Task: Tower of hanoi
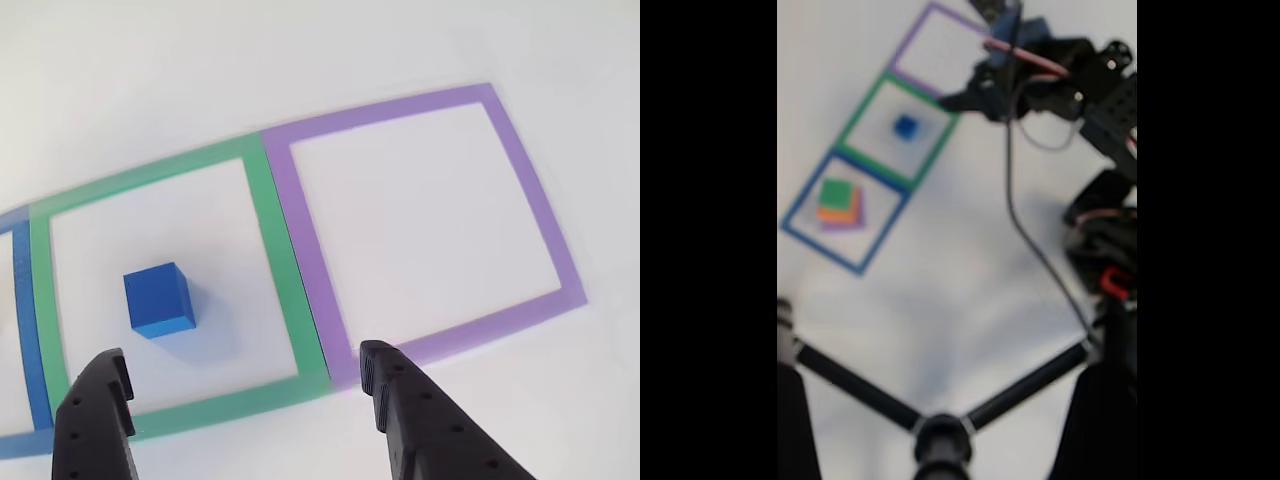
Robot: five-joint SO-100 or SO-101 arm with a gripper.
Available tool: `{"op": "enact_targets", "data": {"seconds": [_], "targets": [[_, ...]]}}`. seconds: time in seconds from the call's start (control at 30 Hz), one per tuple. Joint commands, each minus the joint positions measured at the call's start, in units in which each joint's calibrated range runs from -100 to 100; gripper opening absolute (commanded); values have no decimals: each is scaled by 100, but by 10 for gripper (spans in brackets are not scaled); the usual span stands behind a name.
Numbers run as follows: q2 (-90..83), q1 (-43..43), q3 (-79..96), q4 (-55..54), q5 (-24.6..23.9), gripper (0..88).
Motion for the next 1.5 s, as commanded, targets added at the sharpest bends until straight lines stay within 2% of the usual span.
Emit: {"op": "enact_targets", "data": {"seconds": [0.0, 0.13, 0.43, 0.77, 1.1, 1.47], "targets": [[0, -165, 843, -1804, 0, 287], [433, -325, 1952, -3981, 0, 308], [1667, -676, 2824, -6304, 0, 311], [3982, -912, 2497, -8393, 0, 307], [5978, -1004, 1597, -9615, 0, 303], [7003, -1202, 1025, -9979, 0, 287]]}}
